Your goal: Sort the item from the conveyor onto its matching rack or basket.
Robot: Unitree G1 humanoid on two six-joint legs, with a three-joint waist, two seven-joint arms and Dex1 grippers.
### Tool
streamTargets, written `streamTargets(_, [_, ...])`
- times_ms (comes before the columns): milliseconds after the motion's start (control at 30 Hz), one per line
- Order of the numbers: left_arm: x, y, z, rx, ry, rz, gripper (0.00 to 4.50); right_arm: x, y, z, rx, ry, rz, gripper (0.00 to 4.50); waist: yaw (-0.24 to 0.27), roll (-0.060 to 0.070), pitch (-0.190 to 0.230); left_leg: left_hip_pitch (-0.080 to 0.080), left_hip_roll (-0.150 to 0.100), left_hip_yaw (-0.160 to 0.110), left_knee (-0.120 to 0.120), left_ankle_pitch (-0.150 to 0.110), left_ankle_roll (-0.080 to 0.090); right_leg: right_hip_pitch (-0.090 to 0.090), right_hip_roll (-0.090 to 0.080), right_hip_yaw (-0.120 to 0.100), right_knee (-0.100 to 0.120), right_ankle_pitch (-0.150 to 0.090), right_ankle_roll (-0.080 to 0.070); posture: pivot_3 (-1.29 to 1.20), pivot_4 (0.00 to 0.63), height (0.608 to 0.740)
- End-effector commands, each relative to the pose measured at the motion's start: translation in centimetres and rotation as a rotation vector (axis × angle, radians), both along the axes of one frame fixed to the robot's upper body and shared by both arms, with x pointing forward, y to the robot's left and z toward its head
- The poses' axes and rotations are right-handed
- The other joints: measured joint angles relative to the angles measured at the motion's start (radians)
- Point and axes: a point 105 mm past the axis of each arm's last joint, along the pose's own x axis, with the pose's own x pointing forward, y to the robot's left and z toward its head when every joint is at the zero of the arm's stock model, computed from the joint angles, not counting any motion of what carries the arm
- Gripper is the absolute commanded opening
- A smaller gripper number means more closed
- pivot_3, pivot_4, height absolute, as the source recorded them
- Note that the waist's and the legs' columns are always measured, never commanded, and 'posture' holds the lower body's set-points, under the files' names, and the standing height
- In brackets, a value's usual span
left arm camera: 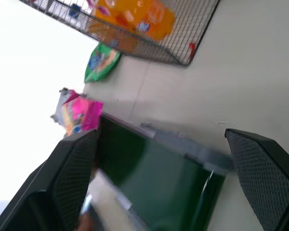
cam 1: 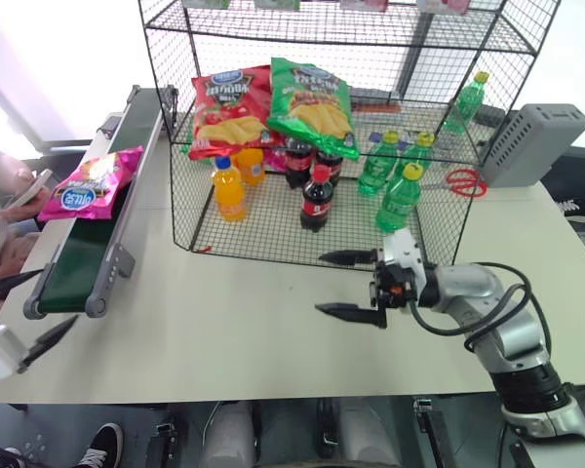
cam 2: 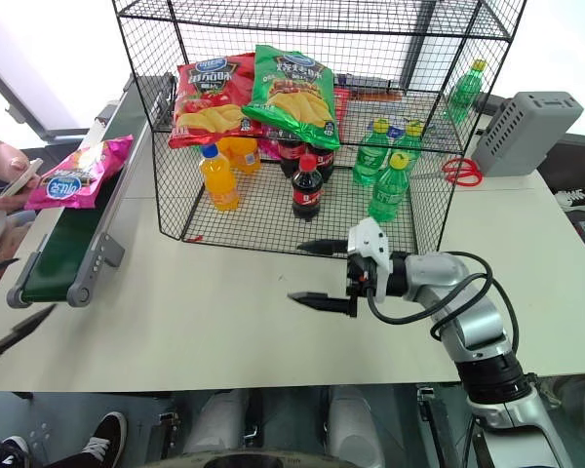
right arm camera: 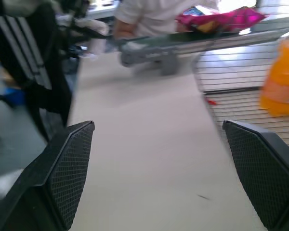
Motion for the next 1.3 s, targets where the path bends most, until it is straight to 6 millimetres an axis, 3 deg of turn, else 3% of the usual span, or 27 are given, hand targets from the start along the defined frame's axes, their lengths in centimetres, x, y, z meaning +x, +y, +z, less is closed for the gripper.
streamTargets(33, [-1.6,1.5,1.2,0.156,-0.055,0.064,4.50,-1.2,1.8,0.8,0.045,0.006,0.091,4.45,-0.001,-0.001,0.000,0.000,0.000,0.000,0.000,0.000,0.000,0.000,0.000,0.000,0.000,0.000,0.000,0.00,0.150,0.740])
streamTargets(200, [-1.8,1.9,1.5,0.256,-0.089,0.136,4.50,-0.6,2.2,0.9,0.044,-0.042,0.100,4.45,0.001,-0.001,-0.001,0.000,0.000,0.001,0.000,0.000,0.000,0.000,-0.001,0.000,-0.001,0.000,0.000,0.00,0.150,0.740])
streamTargets(533, [0.8,-0.3,2.2,0.306,-0.126,0.132,4.50,0.7,0.9,2.2,0.146,-0.060,0.025,4.45,0.003,-0.004,-0.002,-0.001,0.001,0.001,0.000,0.000,0.000,-0.001,0.000,0.000,-0.001,0.000,0.000,0.00,0.150,0.740])
streamTargets(667, [1.5,-0.1,2.3,0.294,-0.123,0.173,4.50,0.5,1.0,2.4,0.156,-0.064,0.013,4.45,-0.004,-0.004,-0.002,-0.001,0.001,0.001,-0.001,0.000,0.000,-0.001,0.000,0.000,-0.001,0.000,0.000,0.00,0.150,0.740])
streamTargets(967, [0.8,-0.8,-1.0,0.266,-0.009,0.135,4.50,1.5,0.2,3.5,0.146,-0.103,-0.032,4.45,-0.018,-0.004,-0.002,0.000,0.001,0.000,-0.001,0.000,0.000,-0.001,0.000,0.000,0.000,0.000,0.000,0.00,0.150,0.740])
streamTargets(1167, [0.5,-0.6,-1.0,0.235,-0.033,0.155,4.50,2.3,-0.5,3.5,0.125,-0.121,-0.064,4.45,-0.014,-0.004,-0.002,0.000,0.001,0.000,-0.001,0.000,0.000,-0.001,-0.001,0.000,0.000,0.000,0.000,0.00,0.150,0.740])
streamTargets(1300, [0.7,-1.3,1.3,0.226,-0.122,0.110,4.50,2.2,-0.6,3.4,0.114,-0.133,-0.062,4.45,-0.015,-0.004,-0.002,0.000,0.001,0.000,-0.001,0.000,0.000,-0.001,-0.001,0.000,0.000,0.000,0.000,0.00,0.150,0.740])
